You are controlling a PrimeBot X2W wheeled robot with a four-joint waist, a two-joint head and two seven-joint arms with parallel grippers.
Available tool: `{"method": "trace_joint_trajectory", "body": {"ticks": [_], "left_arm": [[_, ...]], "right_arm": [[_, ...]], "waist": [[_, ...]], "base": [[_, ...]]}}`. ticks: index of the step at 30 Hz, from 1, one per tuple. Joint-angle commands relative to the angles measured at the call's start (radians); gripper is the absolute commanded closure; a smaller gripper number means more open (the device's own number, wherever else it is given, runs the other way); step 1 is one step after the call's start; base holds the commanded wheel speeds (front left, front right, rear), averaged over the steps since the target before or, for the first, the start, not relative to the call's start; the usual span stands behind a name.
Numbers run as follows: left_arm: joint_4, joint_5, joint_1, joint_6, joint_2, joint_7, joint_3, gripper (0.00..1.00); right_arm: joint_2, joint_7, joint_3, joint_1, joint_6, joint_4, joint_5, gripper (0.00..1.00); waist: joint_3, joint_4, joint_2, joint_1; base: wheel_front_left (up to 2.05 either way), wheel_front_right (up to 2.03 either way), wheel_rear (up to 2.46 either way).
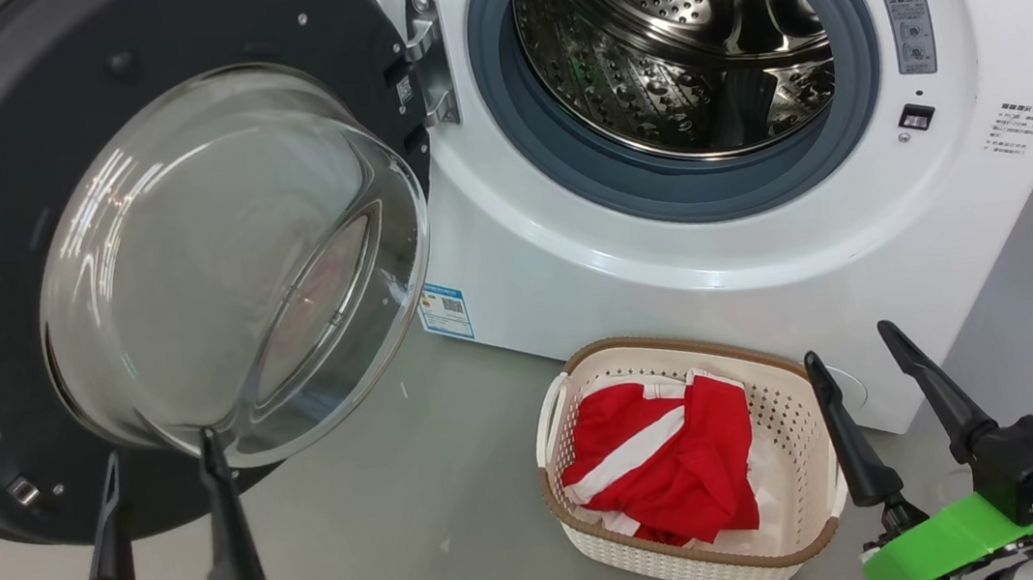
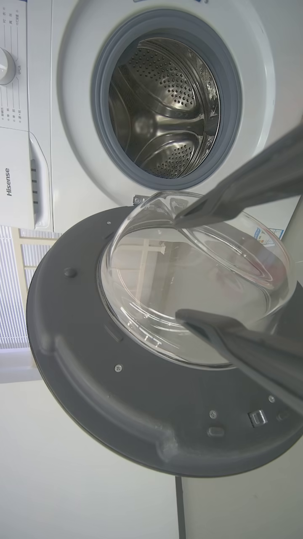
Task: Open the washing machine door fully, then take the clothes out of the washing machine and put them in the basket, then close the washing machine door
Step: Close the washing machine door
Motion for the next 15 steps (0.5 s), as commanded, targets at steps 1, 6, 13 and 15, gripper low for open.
{"method": "trace_joint_trajectory", "body": {"ticks": [1, 6, 13, 15], "left_arm": [[-0.036, 0.007, -0.014, 0.01, 0.024, -0.007, 0.039, 1.0], [-0.081, 0.018, -0.034, 0.018, 0.038, -0.024, 0.054, 1.0], [-0.16, 0.027, -0.114, 0.017, 0.085, -0.046, 0.122, 1.0], [-0.161, 0.025, -0.146, 0.015, 0.104, -0.047, 0.148, 1.0]], "right_arm": [[-0.008, -0.006, 0.026, -0.009, 0.005, -0.024, 0.006, 0.0], [-0.008, -0.006, 0.024, -0.007, 0.005, -0.023, 0.006, 0.0], [-0.008, -0.006, 0.022, -0.006, 0.005, -0.018, 0.006, 0.0], [-0.008, -0.006, 0.023, -0.008, 0.005, -0.015, 0.005, 0.0]], "waist": [[-0.001, -0.002, 0.0, 0.0], [-0.002, -0.003, 0.0, 0.0], [-0.003, -0.003, 0.0, 0.0], [-0.004, -0.005, 0.0, 0.0]], "base": [[0.0, 0.0, 0.0], [0.0, 0.0, 0.0], [0.0, 0.0, 0.0], [0.0, 0.0, 0.0]]}}
